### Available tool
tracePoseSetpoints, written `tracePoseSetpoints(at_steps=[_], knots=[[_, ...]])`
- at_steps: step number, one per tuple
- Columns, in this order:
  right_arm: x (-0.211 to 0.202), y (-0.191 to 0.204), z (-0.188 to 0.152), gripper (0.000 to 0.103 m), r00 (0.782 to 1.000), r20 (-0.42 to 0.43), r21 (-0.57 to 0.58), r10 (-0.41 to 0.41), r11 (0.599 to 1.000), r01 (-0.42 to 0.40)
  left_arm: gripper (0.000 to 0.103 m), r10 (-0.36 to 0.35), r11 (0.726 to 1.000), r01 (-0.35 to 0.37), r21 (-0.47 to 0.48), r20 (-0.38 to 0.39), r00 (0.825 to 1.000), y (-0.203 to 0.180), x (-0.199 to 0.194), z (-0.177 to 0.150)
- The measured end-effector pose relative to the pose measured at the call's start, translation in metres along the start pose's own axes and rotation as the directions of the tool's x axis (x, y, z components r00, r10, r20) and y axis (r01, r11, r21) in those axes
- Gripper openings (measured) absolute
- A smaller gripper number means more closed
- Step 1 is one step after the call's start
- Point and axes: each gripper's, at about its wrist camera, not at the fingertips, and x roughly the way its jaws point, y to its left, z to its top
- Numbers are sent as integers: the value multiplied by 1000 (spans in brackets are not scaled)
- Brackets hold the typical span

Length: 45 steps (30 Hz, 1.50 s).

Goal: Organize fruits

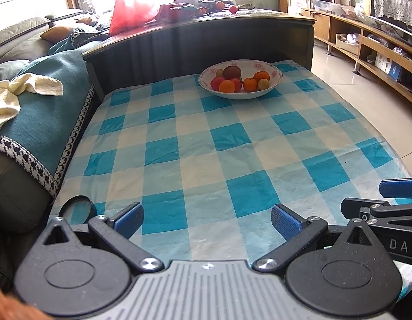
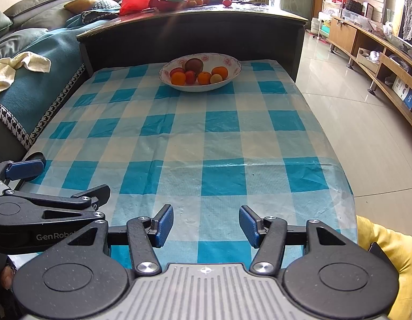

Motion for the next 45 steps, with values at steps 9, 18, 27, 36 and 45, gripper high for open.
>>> tracePoseSetpoints(at_steps=[9,18,27,36,45], knots=[[1,-1,-1,50,1000,-2,0,0,1000,0,103,14,1000,-14,16,18,1000,-1,-2,-1],[1,0,0,50,1000,-2,-1,-1,1000,1,103,20,1000,-20,19,23,1000,-2,-1,-1],[1,0,-1,51,1000,-2,-1,0,1000,0,103,25,999,-26,24,28,999,-2,-2,-1],[1,0,0,51,1000,-3,0,0,1000,0,103,27,999,-27,23,29,999,-2,-3,-1],[1,-3,2,56,1000,7,7,-7,1000,7,103,27,1000,-27,15,9,1000,-1,-1,1]])
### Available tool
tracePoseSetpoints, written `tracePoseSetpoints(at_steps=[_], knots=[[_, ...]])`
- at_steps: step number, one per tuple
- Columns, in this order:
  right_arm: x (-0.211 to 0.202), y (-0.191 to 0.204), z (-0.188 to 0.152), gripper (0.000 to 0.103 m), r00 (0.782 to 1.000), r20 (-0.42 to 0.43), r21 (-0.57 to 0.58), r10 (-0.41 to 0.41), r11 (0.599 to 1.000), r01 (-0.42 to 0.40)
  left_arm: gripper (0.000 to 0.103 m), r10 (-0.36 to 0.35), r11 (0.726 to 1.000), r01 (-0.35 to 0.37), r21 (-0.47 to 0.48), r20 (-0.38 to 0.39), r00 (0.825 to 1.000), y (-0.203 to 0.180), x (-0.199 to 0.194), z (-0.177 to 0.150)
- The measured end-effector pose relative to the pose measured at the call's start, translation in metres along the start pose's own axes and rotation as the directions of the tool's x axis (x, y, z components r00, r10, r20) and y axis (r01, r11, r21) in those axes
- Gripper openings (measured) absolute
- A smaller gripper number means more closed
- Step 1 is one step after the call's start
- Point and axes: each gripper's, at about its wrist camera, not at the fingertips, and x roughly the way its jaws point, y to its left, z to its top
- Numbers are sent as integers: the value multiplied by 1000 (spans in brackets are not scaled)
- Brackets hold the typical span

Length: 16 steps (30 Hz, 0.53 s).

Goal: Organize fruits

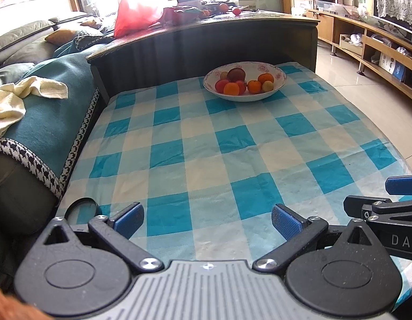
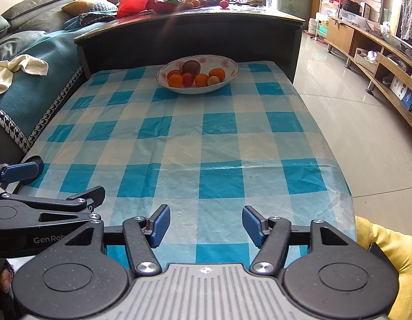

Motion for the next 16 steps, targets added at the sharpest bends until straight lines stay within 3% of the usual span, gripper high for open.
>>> tracePoseSetpoints(at_steps=[16], knots=[[-1,-2,4,58,1000,11,18,-9,1000,8,103,10,1000,-11,29,33,999,-2,-3,1]])
